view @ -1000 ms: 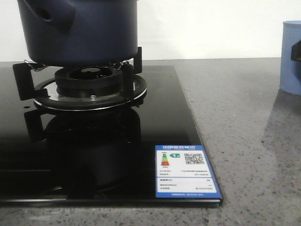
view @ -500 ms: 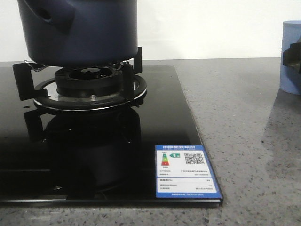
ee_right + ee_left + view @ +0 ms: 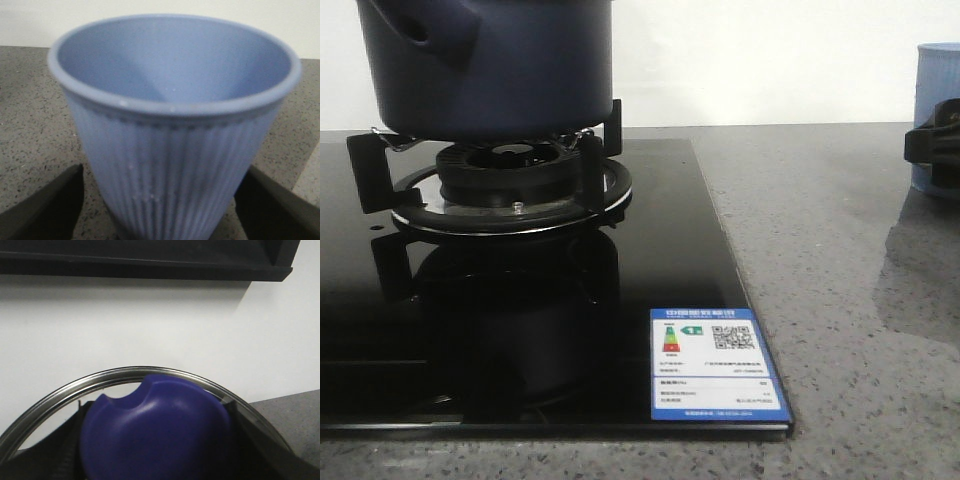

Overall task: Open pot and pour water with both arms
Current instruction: 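Lift the blue cup with right gripper and carry it toward the pot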

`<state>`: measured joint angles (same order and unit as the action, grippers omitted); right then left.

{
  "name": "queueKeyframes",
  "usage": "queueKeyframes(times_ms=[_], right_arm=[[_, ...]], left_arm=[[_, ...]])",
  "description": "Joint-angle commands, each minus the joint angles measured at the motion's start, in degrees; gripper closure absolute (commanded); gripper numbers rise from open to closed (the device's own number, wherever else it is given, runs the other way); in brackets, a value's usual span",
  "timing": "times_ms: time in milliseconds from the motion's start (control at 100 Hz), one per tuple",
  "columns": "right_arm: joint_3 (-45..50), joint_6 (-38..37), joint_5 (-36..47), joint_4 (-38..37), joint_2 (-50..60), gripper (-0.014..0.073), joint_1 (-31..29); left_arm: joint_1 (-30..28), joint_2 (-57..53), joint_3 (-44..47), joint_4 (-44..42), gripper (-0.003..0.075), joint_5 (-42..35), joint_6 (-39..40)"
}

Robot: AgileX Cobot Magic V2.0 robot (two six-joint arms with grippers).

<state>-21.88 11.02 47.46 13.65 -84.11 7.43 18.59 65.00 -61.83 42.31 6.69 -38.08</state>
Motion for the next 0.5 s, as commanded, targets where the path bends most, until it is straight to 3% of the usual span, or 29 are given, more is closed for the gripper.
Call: queueKeyframes(times_ms=[0, 490], right_arm=[[-1.5, 0.0, 6.6, -1.2, 0.7, 0.0065, 0.0], [-4.3, 0.0, 8.7, -1.2, -0.8, 0.0065, 0.0]], left_arm=[[-0.2, -1.7, -2.0, 0.7, 0.0395, -4.6, 0.3], [-0.2, -1.7, -2.0, 0.7, 0.0395, -4.6, 0.3]])
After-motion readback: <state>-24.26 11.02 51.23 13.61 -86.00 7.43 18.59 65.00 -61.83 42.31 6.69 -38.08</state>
